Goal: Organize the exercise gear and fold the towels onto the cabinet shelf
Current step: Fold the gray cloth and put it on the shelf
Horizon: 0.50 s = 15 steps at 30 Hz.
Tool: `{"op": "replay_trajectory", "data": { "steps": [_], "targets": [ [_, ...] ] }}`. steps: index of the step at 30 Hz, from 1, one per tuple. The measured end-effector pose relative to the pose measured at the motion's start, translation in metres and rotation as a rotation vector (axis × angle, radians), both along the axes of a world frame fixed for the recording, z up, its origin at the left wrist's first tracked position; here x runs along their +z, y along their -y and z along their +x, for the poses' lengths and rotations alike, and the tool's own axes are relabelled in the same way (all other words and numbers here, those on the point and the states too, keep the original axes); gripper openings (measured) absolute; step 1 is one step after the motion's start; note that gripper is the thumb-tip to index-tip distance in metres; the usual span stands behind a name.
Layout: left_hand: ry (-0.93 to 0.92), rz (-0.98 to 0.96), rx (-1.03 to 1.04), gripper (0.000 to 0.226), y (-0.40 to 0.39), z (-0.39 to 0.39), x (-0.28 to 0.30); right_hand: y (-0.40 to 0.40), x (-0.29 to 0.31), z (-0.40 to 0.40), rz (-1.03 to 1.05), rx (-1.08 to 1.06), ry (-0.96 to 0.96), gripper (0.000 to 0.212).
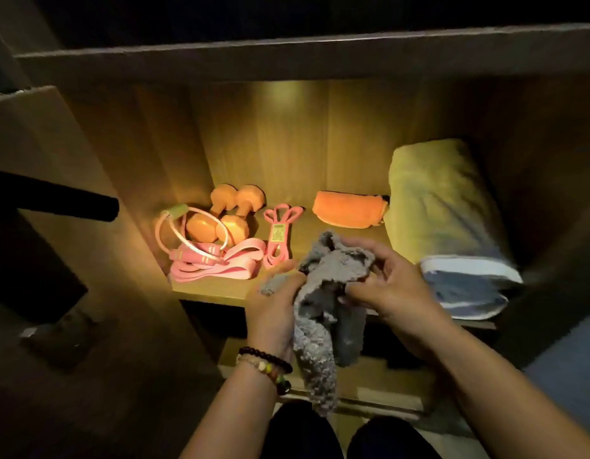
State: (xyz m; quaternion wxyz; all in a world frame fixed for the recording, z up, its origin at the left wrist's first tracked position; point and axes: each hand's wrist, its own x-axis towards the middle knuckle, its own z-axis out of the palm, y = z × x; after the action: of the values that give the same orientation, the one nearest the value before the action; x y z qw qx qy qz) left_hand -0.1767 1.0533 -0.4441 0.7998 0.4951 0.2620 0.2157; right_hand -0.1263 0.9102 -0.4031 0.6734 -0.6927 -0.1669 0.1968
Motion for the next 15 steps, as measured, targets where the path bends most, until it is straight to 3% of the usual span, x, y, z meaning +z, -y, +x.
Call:
{"op": "replay_trajectory", "data": {
  "steps": [3, 7, 11, 15],
  "targets": [
    [0.098, -0.079, -0.134, 0.01, 0.017, -0.024, 0.004, 0.018, 0.004, -0.028, -0.106, -0.068, 0.26, 0.062],
    [0.155, -0.097, -0.206, 0.015, 0.03, -0.054, 0.015, 0.037, 0.017, -0.053, -0.389, -0.254, 0.671, 0.048],
    [0.201, 0.054, -0.307, 0.015, 0.037, -0.076, 0.03, 0.056, 0.034, -0.074, -0.571, -0.336, 0.844, 0.031],
    [0.228, 0.123, -0.268, 0.033, 0.04, -0.092, 0.032, 0.069, 0.035, -0.087, -0.679, -0.281, 0.909, 0.02]
  ]
}}
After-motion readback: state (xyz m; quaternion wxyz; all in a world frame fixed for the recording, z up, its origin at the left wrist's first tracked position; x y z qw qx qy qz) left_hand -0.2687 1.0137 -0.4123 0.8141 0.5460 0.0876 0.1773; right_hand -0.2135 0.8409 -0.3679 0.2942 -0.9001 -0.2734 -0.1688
